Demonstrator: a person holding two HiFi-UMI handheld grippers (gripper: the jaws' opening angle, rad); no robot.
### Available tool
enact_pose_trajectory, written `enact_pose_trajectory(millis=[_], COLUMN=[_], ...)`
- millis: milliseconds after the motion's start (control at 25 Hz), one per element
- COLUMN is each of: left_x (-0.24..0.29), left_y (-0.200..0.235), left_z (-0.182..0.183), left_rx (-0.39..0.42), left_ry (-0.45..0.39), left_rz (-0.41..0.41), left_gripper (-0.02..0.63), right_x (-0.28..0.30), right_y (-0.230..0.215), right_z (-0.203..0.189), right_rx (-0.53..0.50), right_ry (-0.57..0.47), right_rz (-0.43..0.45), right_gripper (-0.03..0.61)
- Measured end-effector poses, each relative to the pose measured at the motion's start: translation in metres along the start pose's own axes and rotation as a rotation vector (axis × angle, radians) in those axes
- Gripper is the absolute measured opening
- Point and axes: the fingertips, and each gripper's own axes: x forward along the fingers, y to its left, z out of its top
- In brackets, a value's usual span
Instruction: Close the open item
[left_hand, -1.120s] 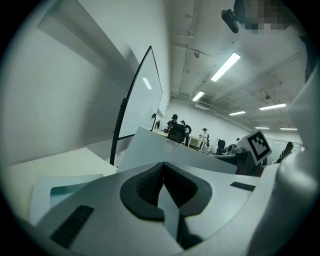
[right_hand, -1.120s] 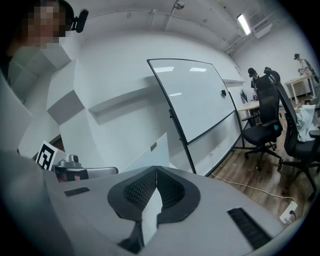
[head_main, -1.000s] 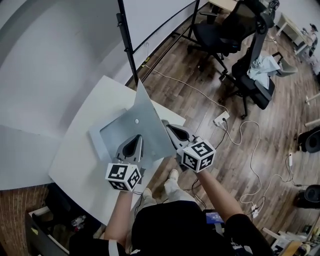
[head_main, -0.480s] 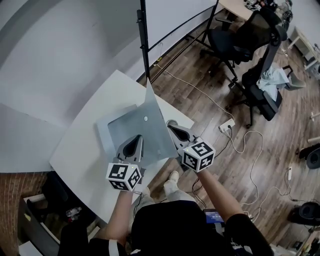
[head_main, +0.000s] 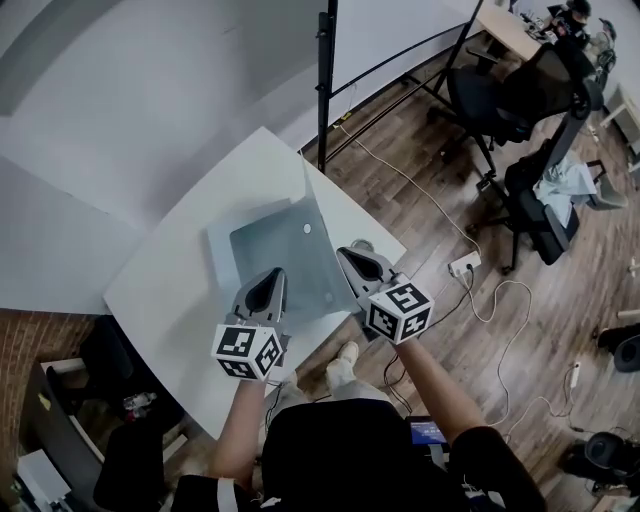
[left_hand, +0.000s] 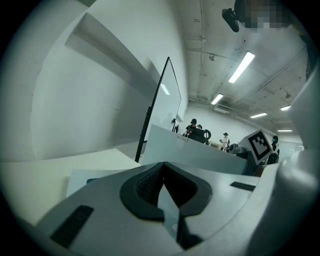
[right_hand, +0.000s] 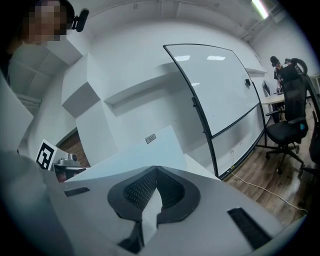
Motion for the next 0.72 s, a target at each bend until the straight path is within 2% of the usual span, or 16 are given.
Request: enact_pose_trajectory(millis=[360, 720], left_x=[-0.015, -0.022], left_y=[0.009, 0.005], left_z=[0.001, -0.001], left_rx=[-0.011, -0.014], left_ry=[-0.020, -0.032], left_rz=[0.040, 0.046], left_gripper=[0.014, 0.014], right_x=[0.006, 0.001], right_y=[0.012, 0.017], right_z=[-0.002, -0.003], right_rx=[-0.044, -0.063], right_ry=[0.013, 0.017], right_rz=[0.014, 0.019], right_gripper=[0.038, 0.040])
